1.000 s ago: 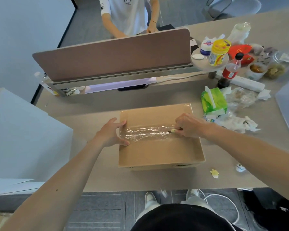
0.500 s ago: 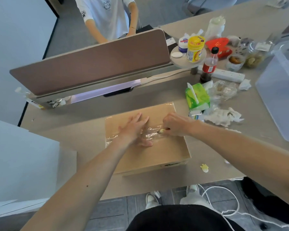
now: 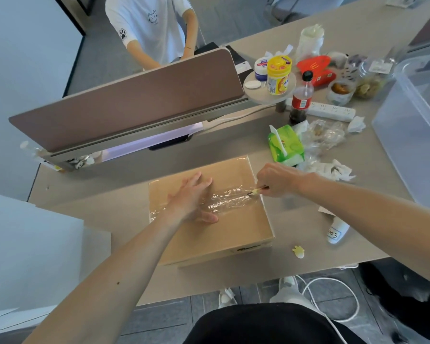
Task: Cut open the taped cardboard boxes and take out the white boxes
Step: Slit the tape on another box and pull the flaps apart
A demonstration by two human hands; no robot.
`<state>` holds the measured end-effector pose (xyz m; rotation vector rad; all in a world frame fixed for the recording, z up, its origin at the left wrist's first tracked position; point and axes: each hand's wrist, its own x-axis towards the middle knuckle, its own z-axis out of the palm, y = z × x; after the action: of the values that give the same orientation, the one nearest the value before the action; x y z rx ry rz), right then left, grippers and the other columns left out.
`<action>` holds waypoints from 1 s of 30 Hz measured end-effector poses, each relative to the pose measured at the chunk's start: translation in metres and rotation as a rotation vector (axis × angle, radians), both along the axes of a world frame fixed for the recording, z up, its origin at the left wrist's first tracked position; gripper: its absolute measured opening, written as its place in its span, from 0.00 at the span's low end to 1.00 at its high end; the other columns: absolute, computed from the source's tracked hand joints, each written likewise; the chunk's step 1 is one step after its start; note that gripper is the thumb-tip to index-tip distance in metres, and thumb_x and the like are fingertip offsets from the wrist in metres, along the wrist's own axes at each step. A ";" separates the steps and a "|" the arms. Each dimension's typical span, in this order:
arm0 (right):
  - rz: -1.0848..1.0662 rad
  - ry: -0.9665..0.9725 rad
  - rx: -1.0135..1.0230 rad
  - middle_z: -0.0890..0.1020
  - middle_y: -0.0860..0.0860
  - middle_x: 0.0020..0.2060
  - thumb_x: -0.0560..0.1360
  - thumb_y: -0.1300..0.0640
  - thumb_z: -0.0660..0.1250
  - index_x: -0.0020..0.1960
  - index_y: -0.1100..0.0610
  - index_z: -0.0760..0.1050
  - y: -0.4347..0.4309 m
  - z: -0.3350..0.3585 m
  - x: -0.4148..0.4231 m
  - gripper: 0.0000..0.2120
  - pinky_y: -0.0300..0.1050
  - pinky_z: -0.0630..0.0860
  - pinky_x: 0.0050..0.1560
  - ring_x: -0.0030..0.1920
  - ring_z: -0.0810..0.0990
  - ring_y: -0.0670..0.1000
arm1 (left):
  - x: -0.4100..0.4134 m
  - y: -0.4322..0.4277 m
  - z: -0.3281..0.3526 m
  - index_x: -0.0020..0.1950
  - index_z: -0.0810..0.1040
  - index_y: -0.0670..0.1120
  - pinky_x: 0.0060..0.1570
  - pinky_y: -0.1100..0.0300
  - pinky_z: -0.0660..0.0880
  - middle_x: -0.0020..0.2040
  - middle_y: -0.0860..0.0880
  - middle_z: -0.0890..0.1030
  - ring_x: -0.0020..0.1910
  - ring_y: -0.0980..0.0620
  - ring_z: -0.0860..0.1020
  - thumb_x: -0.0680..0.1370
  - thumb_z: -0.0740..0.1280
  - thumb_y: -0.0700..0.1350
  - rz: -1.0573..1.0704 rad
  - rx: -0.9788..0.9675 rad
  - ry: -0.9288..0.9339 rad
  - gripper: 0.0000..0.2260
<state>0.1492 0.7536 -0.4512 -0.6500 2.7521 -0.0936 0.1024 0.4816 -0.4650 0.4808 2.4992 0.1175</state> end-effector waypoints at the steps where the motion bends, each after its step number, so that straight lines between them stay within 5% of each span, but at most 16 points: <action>1: -0.008 0.002 -0.003 0.73 0.52 0.33 0.76 0.60 0.61 0.41 0.65 0.80 0.005 -0.002 0.001 0.12 0.43 0.63 0.37 0.43 0.79 0.56 | 0.000 0.000 0.000 0.80 0.52 0.63 0.69 0.26 0.55 0.81 0.59 0.42 0.81 0.46 0.42 0.59 0.80 0.65 0.000 -0.003 0.000 0.56; 11: -0.064 -0.026 -0.083 0.80 0.56 0.37 0.74 0.61 0.62 0.37 0.64 0.79 0.033 -0.012 0.009 0.11 0.45 0.68 0.35 0.40 0.78 0.58 | -0.006 -0.004 -0.006 0.79 0.54 0.63 0.72 0.33 0.58 0.81 0.58 0.46 0.81 0.49 0.45 0.52 0.78 0.71 0.000 0.029 0.013 0.60; 16: -0.234 0.029 -0.194 0.62 0.48 0.22 0.70 0.58 0.60 0.23 0.53 0.56 0.068 -0.025 0.034 0.19 0.53 0.71 0.29 0.28 0.65 0.54 | -0.009 0.007 0.006 0.78 0.59 0.58 0.72 0.40 0.64 0.80 0.52 0.54 0.79 0.49 0.55 0.45 0.71 0.77 -0.050 -0.061 0.061 0.64; 19: -0.338 0.155 -0.468 0.57 0.46 0.20 0.71 0.59 0.69 0.21 0.52 0.58 0.062 -0.026 0.044 0.26 0.42 0.56 0.25 0.24 0.58 0.48 | -0.017 0.025 0.020 0.70 0.71 0.54 0.63 0.45 0.73 0.69 0.50 0.67 0.66 0.47 0.73 0.54 0.73 0.74 -0.107 -0.131 0.065 0.48; 21: -0.402 0.135 -0.554 0.58 0.47 0.20 0.71 0.61 0.71 0.23 0.57 0.62 0.052 -0.026 0.048 0.24 0.43 0.55 0.28 0.24 0.56 0.46 | -0.019 0.041 0.028 0.65 0.73 0.52 0.59 0.47 0.75 0.66 0.50 0.69 0.60 0.48 0.76 0.60 0.73 0.72 -0.158 -0.132 0.108 0.39; 25: -0.587 0.127 -0.663 0.60 0.51 0.23 0.73 0.59 0.69 0.28 0.64 0.67 0.037 -0.041 0.052 0.19 0.46 0.58 0.31 0.28 0.56 0.51 | -0.016 0.071 0.034 0.77 0.63 0.52 0.66 0.47 0.71 0.79 0.49 0.57 0.72 0.44 0.69 0.67 0.75 0.61 -0.249 -0.166 0.122 0.42; 30: -0.872 0.024 -0.904 0.64 0.54 0.27 0.77 0.57 0.67 0.33 0.70 0.71 0.018 -0.053 0.059 0.20 0.44 0.56 0.31 0.30 0.59 0.50 | -0.018 0.089 0.031 0.80 0.51 0.57 0.68 0.42 0.69 0.81 0.47 0.54 0.75 0.42 0.63 0.64 0.77 0.56 -0.287 -0.243 0.082 0.51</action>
<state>0.2085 0.7718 -0.5042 0.4443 2.6855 -1.5456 0.0841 0.5707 -0.4335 0.7447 2.4493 -0.3197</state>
